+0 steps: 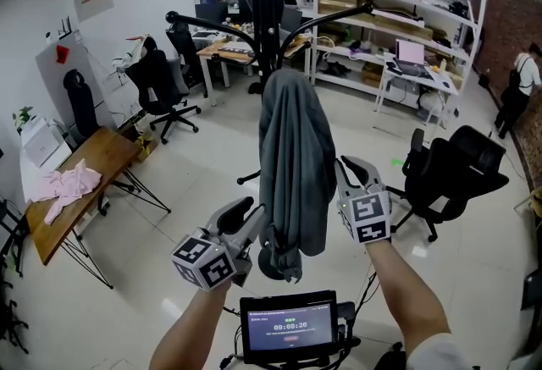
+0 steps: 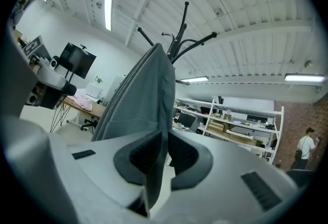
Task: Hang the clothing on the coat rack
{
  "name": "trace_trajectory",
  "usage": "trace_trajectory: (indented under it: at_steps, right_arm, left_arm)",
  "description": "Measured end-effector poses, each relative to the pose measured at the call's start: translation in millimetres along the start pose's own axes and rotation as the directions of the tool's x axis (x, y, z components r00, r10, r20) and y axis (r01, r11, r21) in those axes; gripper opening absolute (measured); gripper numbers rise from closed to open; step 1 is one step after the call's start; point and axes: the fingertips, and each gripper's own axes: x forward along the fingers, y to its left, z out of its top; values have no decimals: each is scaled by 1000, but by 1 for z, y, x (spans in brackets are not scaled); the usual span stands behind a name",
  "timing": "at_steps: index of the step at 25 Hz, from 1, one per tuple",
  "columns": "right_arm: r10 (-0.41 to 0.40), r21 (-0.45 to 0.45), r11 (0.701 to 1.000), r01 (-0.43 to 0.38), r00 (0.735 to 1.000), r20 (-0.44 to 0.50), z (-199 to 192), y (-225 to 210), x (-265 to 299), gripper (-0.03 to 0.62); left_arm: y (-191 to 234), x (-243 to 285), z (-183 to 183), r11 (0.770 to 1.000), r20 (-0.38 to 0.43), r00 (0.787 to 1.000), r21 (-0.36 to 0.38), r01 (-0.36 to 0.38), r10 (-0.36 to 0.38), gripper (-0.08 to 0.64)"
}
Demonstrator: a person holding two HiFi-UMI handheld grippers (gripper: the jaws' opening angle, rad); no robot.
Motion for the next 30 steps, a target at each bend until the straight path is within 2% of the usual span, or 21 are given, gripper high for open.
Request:
trace_trajectory:
  at_steps: [22,28,30]
  right_arm:
    - [71,155,985,-74,997,22,3,37,-51,52]
    - [105,200,974,-110,994,32,8,51,-63,52]
    - [116,213,970,-120,993,34,9,55,-66,52]
  left_arm:
    - [-15,-14,-7,1000,-5,1000,-23,11,-11,140]
    - [-26,-18,-6,999,-6,999,-12,36,-36,94]
    - [-29,-19,-5,999,-5,999,-9,47,-47,59]
